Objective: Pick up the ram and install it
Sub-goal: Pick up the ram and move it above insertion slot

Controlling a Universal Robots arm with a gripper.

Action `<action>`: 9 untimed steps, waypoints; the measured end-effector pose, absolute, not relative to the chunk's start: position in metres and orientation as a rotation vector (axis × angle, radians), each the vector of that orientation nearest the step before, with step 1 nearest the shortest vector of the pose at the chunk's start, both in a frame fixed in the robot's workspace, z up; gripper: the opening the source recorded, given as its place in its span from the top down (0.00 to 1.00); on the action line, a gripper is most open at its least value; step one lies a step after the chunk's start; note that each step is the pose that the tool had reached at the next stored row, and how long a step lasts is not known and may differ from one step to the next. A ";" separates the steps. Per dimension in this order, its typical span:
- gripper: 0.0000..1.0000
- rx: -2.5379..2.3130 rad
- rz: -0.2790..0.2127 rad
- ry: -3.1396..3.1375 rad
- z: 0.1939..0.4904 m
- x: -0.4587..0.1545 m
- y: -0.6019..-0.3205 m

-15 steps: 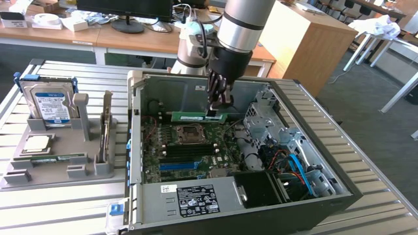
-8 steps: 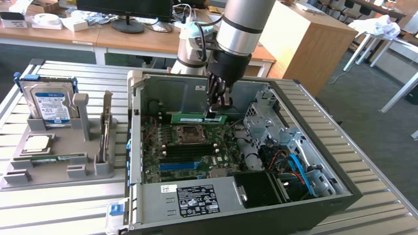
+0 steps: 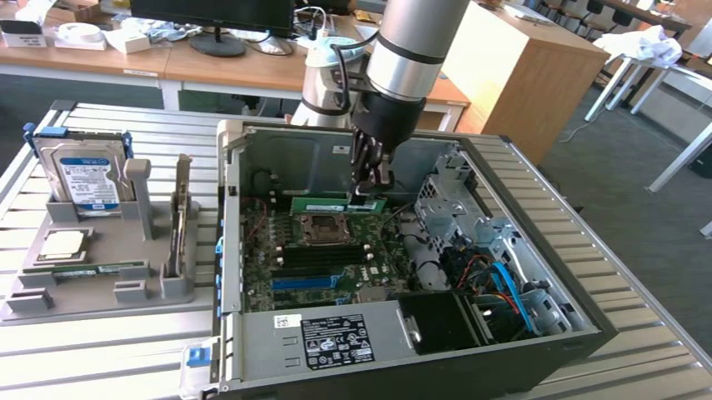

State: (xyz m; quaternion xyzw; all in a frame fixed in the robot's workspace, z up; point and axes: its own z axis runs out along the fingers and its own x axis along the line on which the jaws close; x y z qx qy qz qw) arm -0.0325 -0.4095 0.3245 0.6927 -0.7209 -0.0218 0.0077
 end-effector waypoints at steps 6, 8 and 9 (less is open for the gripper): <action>0.89 2.165 -0.068 -2.254 0.324 -0.032 -0.410; 0.89 2.165 -0.068 -2.254 0.324 -0.032 -0.410; 0.89 2.165 -0.069 -2.254 0.326 -0.032 -0.409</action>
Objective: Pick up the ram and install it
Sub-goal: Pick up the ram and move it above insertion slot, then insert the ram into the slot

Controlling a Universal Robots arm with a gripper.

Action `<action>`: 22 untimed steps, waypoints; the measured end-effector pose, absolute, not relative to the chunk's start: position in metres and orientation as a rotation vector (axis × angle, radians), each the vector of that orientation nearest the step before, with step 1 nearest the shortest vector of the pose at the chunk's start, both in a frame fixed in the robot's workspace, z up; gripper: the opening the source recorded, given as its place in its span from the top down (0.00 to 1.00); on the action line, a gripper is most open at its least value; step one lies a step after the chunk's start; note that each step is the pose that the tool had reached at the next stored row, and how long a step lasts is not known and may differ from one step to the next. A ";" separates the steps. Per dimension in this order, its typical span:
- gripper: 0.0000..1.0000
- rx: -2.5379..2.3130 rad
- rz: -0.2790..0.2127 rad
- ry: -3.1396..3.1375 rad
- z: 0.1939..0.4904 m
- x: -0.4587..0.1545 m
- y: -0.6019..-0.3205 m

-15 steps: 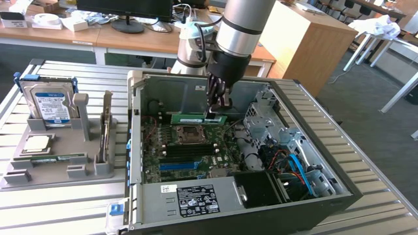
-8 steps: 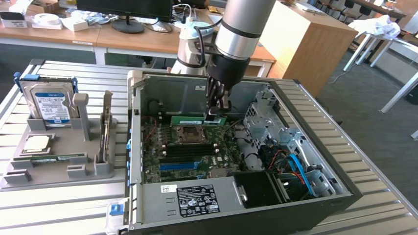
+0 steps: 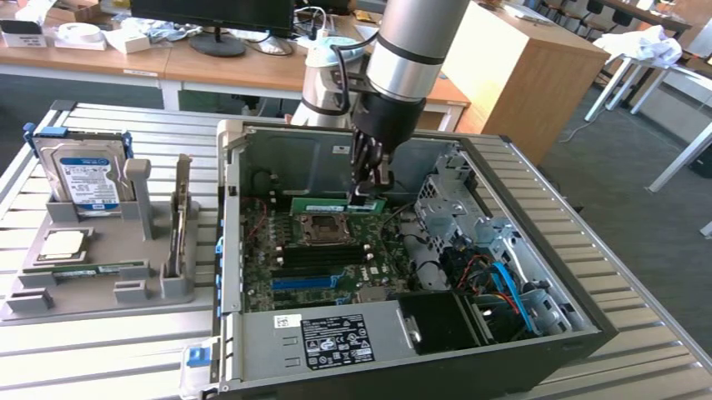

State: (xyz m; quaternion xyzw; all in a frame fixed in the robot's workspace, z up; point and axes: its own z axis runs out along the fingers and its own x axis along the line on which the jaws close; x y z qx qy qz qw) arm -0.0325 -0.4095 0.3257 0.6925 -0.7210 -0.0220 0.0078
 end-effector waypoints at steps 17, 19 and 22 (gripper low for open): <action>0.89 2.163 -0.073 -2.252 0.347 -0.032 -0.410; 0.89 2.163 -0.073 -2.252 0.347 -0.032 -0.410; 0.89 2.163 -0.073 -2.252 0.347 -0.032 -0.410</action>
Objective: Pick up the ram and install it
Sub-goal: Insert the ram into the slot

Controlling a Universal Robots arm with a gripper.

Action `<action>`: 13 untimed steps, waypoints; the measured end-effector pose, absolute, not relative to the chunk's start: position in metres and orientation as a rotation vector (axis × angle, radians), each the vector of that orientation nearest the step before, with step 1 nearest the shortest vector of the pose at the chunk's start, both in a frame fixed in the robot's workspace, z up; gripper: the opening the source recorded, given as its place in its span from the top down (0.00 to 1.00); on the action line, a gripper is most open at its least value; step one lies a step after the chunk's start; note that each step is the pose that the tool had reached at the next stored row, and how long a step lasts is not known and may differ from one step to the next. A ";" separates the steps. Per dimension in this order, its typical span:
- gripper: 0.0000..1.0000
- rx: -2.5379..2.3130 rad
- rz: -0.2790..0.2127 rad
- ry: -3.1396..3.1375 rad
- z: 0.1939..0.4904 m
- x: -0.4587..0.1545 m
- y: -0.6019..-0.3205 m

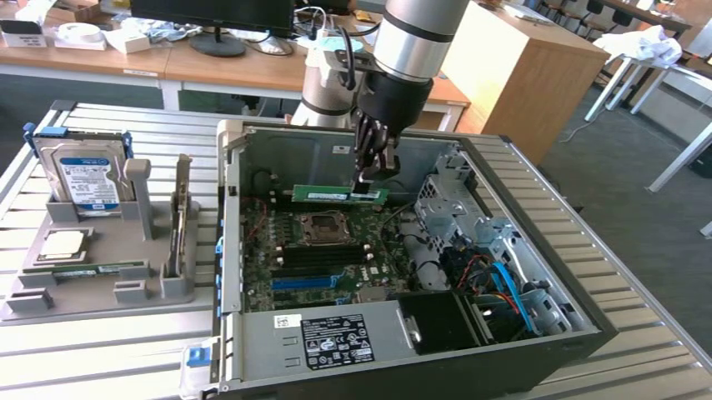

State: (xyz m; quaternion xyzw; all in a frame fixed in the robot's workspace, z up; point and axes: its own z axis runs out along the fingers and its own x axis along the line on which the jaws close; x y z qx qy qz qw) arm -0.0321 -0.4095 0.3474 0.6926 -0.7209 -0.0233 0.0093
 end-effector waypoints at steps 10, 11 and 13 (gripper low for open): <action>0.89 2.163 -0.072 -2.252 0.340 -0.032 -0.410; 0.89 2.164 -0.072 -2.252 0.338 -0.032 -0.410; 0.89 2.163 -0.072 -2.252 0.335 -0.032 -0.410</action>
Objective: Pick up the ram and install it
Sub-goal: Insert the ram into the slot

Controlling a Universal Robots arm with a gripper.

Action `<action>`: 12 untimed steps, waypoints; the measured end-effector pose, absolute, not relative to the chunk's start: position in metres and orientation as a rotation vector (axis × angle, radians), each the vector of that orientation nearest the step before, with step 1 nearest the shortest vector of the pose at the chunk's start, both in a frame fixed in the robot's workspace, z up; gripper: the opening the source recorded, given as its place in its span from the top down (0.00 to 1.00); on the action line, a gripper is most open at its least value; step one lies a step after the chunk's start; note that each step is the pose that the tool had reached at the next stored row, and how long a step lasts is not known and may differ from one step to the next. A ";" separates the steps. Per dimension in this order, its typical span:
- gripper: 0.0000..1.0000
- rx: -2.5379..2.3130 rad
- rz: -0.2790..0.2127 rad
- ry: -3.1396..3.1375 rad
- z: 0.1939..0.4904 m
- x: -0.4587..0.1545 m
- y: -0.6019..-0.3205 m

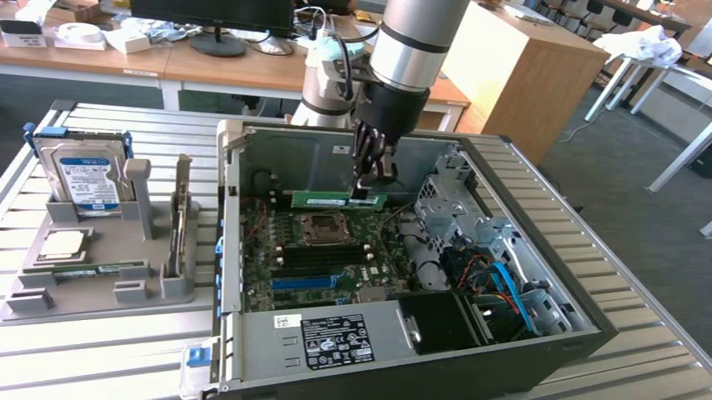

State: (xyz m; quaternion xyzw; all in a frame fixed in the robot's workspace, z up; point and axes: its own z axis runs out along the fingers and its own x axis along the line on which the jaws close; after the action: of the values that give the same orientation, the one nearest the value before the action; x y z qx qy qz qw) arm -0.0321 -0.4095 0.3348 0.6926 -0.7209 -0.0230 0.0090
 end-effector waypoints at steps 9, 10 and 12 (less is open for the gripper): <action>0.89 2.163 -0.072 -2.252 0.320 -0.032 -0.410; 0.89 2.163 -0.072 -2.252 0.318 -0.032 -0.410; 0.89 2.164 -0.072 -2.252 0.315 -0.032 -0.410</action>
State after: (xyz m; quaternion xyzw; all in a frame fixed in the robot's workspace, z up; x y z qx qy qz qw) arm -0.0321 -0.4095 0.3154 0.6926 -0.7209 -0.0231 0.0089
